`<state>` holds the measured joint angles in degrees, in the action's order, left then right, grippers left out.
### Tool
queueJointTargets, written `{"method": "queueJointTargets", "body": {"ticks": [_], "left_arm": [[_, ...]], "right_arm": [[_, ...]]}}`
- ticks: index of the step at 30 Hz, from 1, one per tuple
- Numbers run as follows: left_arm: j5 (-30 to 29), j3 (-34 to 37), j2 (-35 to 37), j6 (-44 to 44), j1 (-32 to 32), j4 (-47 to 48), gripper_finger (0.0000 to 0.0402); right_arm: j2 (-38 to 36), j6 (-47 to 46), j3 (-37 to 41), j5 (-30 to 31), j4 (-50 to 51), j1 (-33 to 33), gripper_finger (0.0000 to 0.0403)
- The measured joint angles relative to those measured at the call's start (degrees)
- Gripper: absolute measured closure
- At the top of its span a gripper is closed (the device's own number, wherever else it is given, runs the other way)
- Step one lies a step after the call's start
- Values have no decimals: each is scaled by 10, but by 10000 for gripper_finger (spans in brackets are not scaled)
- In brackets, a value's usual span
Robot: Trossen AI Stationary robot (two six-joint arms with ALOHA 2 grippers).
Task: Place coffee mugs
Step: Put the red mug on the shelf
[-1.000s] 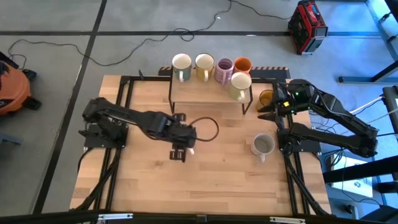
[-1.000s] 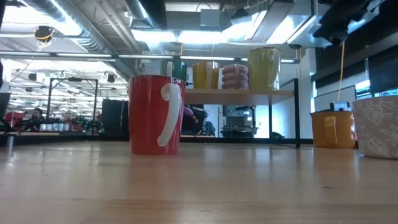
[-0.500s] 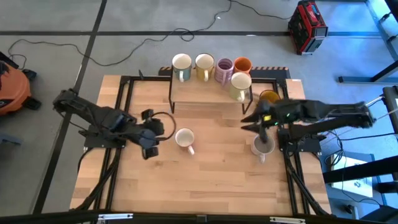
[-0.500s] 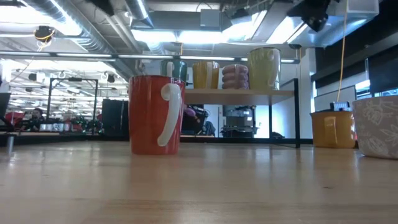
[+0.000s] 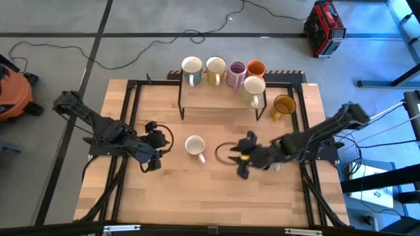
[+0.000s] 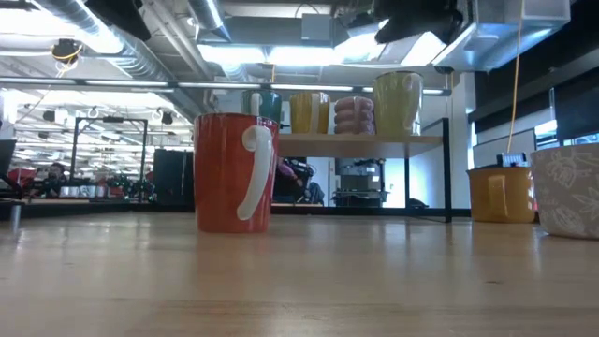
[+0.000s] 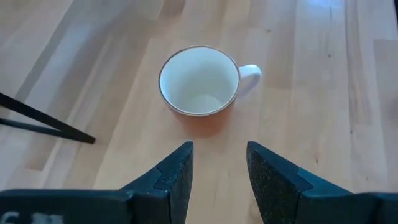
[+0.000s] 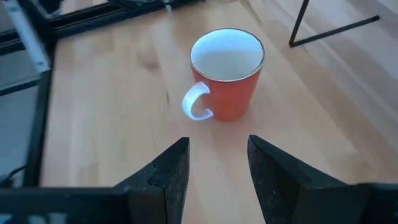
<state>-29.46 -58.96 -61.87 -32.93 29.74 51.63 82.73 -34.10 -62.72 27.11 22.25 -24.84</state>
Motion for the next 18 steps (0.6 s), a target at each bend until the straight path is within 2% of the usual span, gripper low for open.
{"method": "queueJointTargets", "body": {"ticks": [4, 10, 18], "left_arm": [[-15, 0, 0, 3, -1, 0, 257], [-38, 0, 0, 5, -1, 1, 257], [-41, 0, 0, 5, -1, -1, 257]], "right_arm": [[82, -18, -5, 60, -83, -13, 251], [193, -42, -7, 94, -223, -14, 251], [310, -82, -97, 137, -214, -14, 251]]}}
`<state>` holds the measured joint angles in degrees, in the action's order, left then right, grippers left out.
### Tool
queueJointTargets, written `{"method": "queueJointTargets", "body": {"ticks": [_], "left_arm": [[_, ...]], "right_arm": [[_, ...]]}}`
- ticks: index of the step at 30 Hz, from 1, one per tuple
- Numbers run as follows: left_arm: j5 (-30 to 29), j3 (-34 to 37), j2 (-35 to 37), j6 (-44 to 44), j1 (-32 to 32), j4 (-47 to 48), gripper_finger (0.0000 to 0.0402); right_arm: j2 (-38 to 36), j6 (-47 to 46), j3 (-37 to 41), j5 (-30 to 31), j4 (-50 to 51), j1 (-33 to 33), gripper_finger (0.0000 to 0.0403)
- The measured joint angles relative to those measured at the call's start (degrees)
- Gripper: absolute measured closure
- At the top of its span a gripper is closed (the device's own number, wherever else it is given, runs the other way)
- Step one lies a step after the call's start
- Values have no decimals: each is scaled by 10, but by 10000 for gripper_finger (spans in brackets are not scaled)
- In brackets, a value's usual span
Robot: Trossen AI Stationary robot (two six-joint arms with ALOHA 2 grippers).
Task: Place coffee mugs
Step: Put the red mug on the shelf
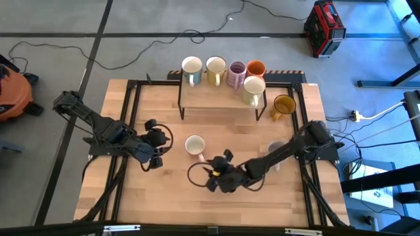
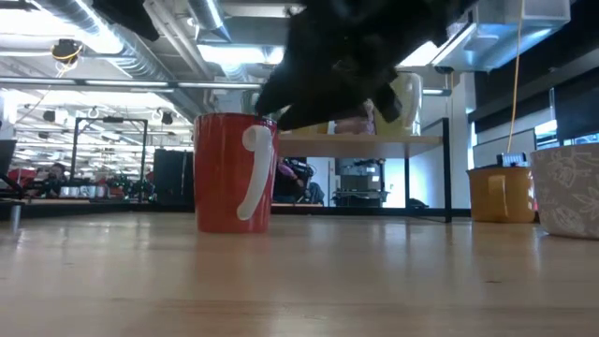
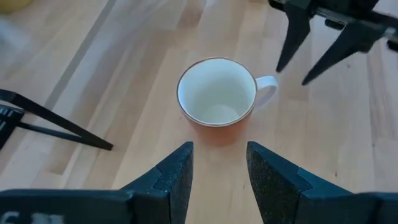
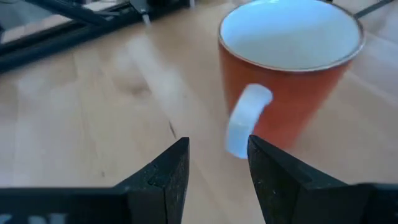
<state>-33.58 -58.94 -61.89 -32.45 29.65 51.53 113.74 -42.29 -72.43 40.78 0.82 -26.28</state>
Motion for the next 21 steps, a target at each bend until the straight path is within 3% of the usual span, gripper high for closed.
{"method": "queueJointTargets", "body": {"ticks": [7, 21], "left_arm": [[-4, 0, 0, 0, 0, -1, 257], [-16, 0, 0, 0, 0, -2, 257]], "right_arm": [[53, -85, -67, 82, 99, 0, 251], [119, -130, -102, 129, 86, 16, 256]]}}
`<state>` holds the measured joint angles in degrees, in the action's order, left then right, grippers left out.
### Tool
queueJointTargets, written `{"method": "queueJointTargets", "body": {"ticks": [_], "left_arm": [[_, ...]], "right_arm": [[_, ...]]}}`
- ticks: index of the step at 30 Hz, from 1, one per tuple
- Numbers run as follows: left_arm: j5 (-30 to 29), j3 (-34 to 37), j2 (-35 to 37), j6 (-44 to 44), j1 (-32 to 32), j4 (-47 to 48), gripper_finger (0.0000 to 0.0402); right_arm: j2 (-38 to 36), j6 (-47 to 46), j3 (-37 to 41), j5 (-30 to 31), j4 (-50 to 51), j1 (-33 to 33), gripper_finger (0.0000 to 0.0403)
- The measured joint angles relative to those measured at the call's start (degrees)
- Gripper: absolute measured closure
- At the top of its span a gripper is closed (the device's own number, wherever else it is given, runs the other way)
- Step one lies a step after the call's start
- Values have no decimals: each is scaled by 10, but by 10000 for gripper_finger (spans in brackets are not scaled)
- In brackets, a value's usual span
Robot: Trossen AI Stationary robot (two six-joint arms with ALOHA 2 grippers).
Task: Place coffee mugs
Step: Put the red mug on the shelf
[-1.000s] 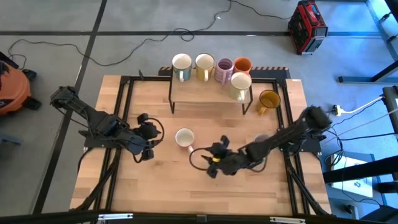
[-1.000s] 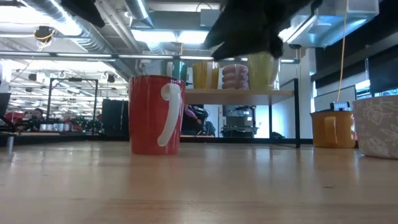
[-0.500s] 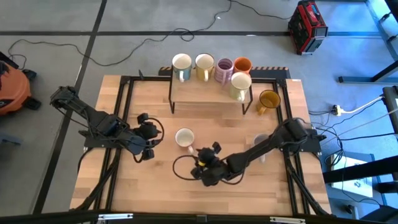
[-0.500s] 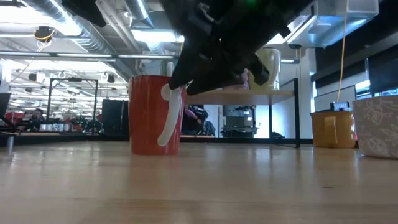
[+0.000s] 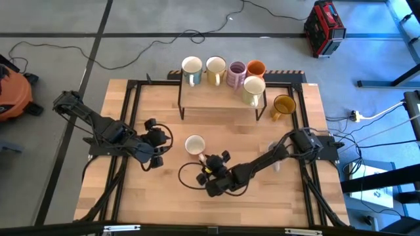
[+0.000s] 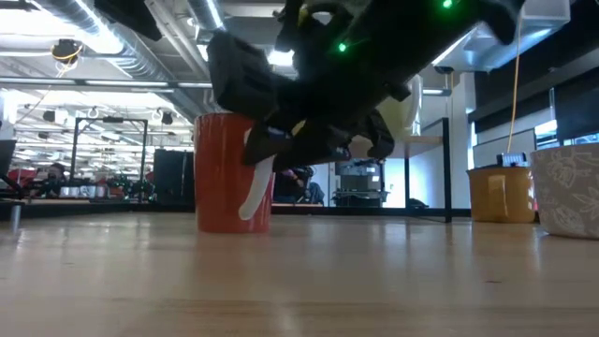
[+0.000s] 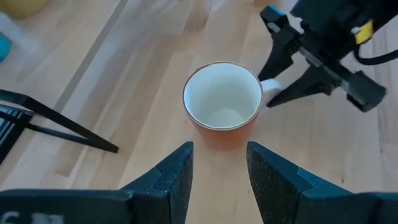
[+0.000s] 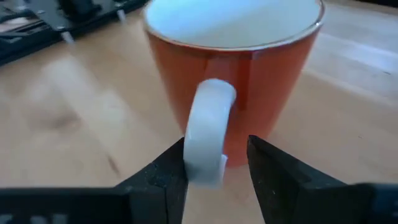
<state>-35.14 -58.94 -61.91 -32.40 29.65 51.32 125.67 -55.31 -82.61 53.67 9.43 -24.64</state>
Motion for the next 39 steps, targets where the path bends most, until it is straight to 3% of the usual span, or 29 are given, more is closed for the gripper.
{"method": "queueJointTargets", "body": {"ticks": [2, 7, 22, 39], "left_arm": [[0, 0, 0, 0, 0, 0, 257], [0, 0, 0, 0, 0, 0, 257], [-2, 0, 0, 15, 0, 0, 257], [-2, 0, 0, 14, 0, -26, 257]], "right_arm": [[0, 0, 0, 9, 1, 0, 277], [0, 17, 0, 31, 2, -1, 373], [-18, 61, 1, 39, 31, -7, 373], [-207, -61, 1, 178, 302, -15, 373]]}}
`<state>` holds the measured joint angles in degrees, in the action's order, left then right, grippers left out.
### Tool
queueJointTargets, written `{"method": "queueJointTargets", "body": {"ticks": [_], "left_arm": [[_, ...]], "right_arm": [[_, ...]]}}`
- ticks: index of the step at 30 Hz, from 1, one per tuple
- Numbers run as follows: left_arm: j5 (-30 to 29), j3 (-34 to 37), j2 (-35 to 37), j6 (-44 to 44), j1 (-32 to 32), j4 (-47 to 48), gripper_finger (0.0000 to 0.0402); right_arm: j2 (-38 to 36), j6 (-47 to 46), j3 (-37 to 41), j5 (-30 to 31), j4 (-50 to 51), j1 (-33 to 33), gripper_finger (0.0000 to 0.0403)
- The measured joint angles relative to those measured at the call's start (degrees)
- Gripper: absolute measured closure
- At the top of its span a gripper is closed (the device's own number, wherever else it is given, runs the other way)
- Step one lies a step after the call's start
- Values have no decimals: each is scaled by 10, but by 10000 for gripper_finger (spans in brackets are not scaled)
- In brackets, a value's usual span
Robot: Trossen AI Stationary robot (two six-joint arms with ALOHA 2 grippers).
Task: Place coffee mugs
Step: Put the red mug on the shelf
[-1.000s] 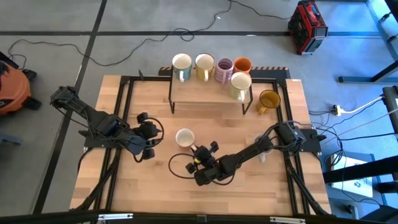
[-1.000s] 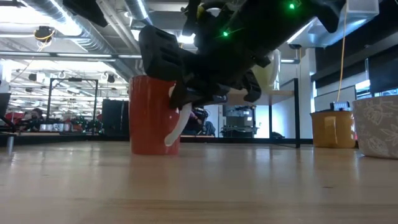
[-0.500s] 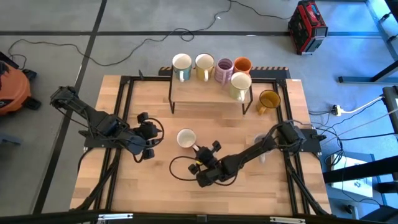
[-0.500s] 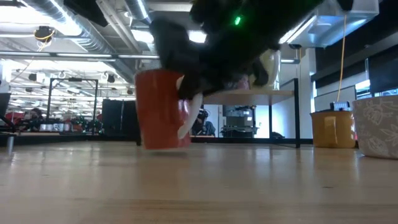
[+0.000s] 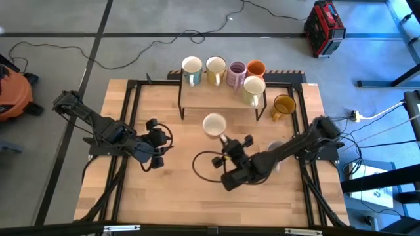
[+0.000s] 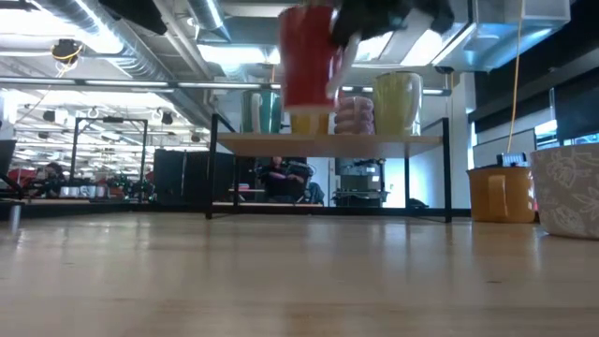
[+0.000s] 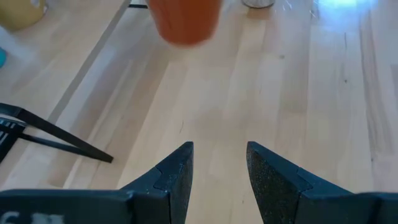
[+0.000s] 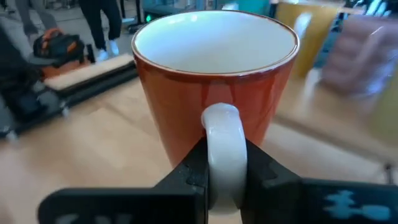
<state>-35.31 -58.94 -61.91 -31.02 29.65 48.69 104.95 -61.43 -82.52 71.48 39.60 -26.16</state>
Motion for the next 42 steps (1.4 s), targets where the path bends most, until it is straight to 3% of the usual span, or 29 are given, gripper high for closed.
{"method": "queueJointTargets", "body": {"ticks": [9, 17, 42], "left_arm": [[0, 0, 0, -3, 0, -17, 257], [0, 0, 0, -4, 0, -22, 257], [-17, 0, 0, -4, 0, -34, 257]], "right_arm": [[-59, -4, 0, 7, 57, 64, 373], [-59, -89, 0, 3, 121, 120, 373], [-49, -90, 20, -56, 78, 207, 373]]}}
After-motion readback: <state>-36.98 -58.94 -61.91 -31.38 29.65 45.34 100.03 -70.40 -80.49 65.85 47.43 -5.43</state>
